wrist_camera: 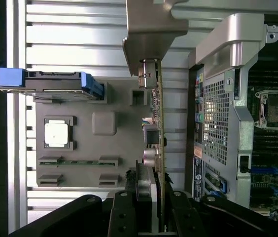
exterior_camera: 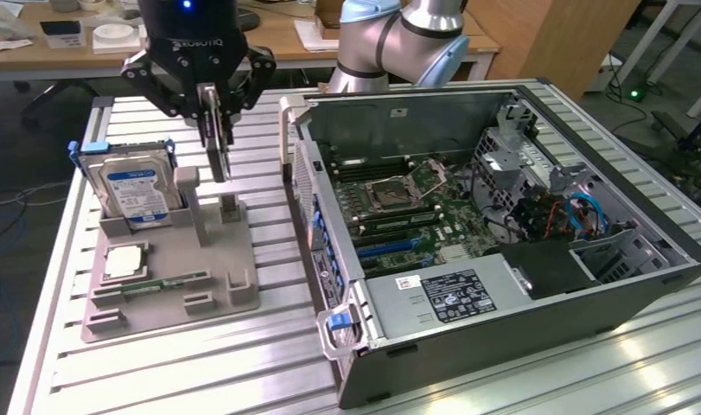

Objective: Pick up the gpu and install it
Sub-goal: 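Pick up the gpu and move the gpu toward the slot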

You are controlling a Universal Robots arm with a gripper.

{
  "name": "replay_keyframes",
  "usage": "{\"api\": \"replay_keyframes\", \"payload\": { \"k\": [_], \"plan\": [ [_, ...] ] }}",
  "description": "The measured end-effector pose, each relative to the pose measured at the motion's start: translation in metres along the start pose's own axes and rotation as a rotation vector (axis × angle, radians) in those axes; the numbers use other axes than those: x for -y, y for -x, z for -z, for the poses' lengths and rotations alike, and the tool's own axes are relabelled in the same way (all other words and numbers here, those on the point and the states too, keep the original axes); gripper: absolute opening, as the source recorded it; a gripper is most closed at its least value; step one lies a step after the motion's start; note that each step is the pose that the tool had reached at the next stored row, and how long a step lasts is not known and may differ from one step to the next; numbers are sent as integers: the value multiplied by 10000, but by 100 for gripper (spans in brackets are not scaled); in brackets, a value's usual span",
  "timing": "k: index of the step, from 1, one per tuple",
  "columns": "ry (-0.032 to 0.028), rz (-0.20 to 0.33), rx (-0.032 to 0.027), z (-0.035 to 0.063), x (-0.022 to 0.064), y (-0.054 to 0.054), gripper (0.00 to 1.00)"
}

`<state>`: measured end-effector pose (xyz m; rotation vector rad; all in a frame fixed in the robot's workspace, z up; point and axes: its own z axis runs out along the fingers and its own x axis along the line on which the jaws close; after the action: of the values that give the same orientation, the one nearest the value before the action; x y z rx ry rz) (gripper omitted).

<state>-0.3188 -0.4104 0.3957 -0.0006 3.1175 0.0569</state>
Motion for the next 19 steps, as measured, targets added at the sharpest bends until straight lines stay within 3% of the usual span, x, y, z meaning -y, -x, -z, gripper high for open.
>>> {"api": "replay_keyframes", "payload": {
  "k": [19],
  "plan": [
    [-1,-2,0,-8,0,339,29]
  ]
}}
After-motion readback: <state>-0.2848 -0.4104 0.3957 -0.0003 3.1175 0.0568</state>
